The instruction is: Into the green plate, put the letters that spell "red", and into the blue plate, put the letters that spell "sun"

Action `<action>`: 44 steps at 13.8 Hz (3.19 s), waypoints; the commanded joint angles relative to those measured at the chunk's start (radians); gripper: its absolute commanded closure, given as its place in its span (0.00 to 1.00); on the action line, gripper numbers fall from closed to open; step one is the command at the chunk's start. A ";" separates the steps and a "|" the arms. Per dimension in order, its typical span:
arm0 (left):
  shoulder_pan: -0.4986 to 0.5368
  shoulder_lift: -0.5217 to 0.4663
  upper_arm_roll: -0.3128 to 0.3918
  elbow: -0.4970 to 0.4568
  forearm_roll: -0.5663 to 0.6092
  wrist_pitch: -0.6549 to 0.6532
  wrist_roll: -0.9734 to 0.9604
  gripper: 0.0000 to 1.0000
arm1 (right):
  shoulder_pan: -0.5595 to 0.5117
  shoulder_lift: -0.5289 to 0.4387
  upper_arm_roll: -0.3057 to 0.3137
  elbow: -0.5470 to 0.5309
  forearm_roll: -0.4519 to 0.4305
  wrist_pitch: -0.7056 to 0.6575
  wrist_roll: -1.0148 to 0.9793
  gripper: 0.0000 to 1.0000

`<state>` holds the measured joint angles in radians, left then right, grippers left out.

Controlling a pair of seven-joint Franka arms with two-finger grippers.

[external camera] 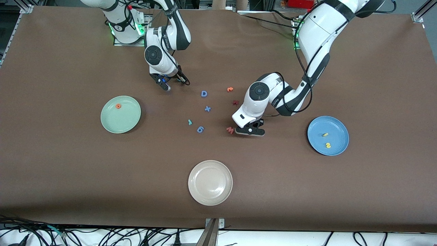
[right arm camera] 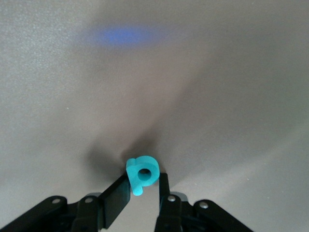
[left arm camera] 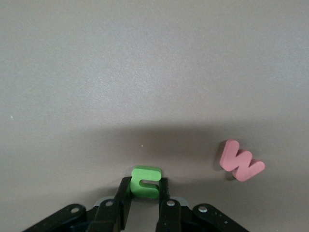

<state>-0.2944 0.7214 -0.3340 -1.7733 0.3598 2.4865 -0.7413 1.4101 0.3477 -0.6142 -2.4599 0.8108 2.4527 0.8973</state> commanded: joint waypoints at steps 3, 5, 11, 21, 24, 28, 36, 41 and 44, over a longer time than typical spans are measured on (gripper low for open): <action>0.049 -0.011 0.007 0.103 0.021 -0.180 0.086 0.83 | 0.013 -0.013 0.001 -0.030 0.016 0.012 0.008 0.87; 0.102 -0.014 0.000 0.147 -0.014 -0.277 0.175 0.83 | 0.013 -0.013 -0.004 -0.024 0.014 0.012 0.006 0.90; 0.305 -0.025 0.004 0.219 -0.048 -0.495 0.474 0.82 | 0.012 -0.015 -0.056 -0.004 0.004 0.012 -0.006 1.00; 0.489 -0.013 0.016 0.226 -0.018 -0.675 0.700 0.00 | 0.013 -0.021 -0.234 0.087 -0.273 -0.111 -0.027 1.00; 0.529 -0.033 0.013 0.235 -0.021 -0.675 0.706 0.00 | 0.012 -0.018 -0.405 0.202 -0.349 -0.349 -0.174 1.00; 0.529 -0.103 0.015 0.239 -0.035 -0.699 0.692 0.00 | -0.011 0.043 -0.541 0.222 -0.355 -0.405 -0.456 1.00; 0.526 -0.245 0.073 0.309 -0.111 -0.850 0.620 0.00 | -0.253 0.138 -0.411 0.213 -0.277 -0.327 -0.682 1.00; 0.348 -0.488 0.320 0.138 -0.332 -0.847 0.678 0.00 | -0.335 0.189 -0.300 0.214 -0.202 -0.301 -0.704 1.00; 0.345 -0.571 0.322 0.140 -0.343 -0.871 0.671 0.00 | -0.335 0.201 -0.300 0.214 -0.202 -0.301 -0.719 0.93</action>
<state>0.0644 0.2317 -0.0328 -1.5835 0.0408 1.6194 -0.0778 1.0872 0.5410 -0.9191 -2.2489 0.5873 2.1482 0.2135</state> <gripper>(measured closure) 0.000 0.863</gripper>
